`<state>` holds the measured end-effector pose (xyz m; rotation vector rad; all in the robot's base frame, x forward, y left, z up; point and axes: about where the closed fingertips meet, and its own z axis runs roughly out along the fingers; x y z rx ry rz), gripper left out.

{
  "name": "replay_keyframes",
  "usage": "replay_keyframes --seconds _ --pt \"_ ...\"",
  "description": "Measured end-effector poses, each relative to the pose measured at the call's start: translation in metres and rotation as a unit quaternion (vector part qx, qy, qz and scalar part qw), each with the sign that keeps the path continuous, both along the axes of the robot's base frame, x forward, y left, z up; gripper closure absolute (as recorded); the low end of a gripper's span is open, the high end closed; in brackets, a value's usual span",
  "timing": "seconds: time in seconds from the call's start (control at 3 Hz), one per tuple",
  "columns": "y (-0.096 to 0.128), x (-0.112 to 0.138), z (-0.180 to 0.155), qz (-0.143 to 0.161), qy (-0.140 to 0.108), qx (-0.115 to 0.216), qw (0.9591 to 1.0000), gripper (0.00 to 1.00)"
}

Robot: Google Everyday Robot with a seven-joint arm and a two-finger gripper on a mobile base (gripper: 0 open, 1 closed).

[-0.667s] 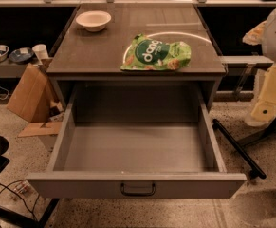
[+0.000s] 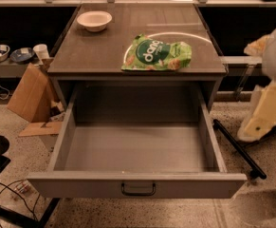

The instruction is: Close top drawer

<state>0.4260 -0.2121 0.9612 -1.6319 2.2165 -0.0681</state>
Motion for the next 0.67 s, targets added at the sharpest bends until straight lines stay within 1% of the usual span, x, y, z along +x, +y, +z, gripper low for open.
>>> replay_keyframes --seconds 0.33,0.67 --pt "0.011 -0.014 -0.053 -0.009 0.020 0.017 0.9996 0.00" --pt "0.051 -0.033 -0.108 0.002 0.035 0.038 0.9987 0.18"
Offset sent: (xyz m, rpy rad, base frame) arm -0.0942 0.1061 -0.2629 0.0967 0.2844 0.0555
